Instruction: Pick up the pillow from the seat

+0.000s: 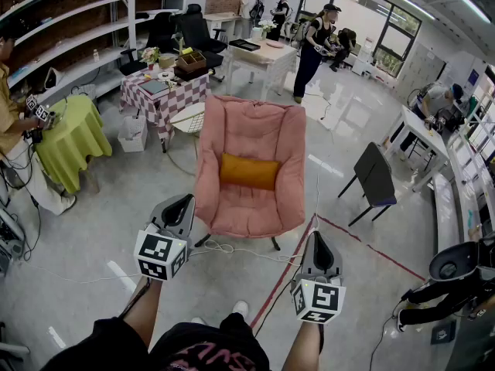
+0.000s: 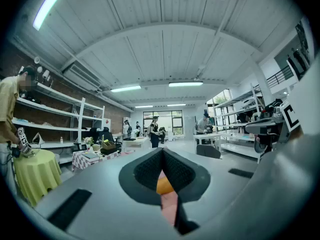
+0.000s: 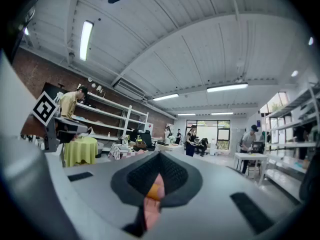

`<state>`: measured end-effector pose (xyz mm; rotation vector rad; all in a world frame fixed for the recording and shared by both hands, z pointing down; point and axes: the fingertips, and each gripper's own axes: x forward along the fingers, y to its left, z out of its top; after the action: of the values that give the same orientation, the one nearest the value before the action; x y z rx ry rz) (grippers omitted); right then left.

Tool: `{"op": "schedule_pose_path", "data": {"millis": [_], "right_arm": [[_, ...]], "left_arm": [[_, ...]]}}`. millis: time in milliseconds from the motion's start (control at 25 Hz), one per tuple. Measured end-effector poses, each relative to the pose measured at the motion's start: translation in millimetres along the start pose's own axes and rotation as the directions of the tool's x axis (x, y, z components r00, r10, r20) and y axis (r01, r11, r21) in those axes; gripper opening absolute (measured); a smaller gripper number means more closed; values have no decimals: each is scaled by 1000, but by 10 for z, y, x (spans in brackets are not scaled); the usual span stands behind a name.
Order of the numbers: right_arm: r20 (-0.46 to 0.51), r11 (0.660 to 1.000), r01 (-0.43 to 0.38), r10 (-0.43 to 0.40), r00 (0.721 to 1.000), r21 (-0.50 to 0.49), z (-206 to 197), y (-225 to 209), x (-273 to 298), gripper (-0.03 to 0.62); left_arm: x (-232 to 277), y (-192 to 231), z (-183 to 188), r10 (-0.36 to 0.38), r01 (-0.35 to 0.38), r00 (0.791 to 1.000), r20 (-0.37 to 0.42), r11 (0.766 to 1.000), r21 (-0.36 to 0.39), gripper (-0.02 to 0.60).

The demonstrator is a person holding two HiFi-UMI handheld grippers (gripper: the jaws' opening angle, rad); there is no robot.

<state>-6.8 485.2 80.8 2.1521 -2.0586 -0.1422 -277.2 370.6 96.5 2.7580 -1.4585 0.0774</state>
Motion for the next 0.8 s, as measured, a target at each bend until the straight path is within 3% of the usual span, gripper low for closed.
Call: {"op": "schedule_pose_path", "data": {"millis": [800], "right_arm": [[-14, 999, -9, 8, 1000, -46, -237, -384, 489, 20]], "left_arm": [[594, -221, -144, 13, -11, 999, -47, 999, 35, 11]]}}
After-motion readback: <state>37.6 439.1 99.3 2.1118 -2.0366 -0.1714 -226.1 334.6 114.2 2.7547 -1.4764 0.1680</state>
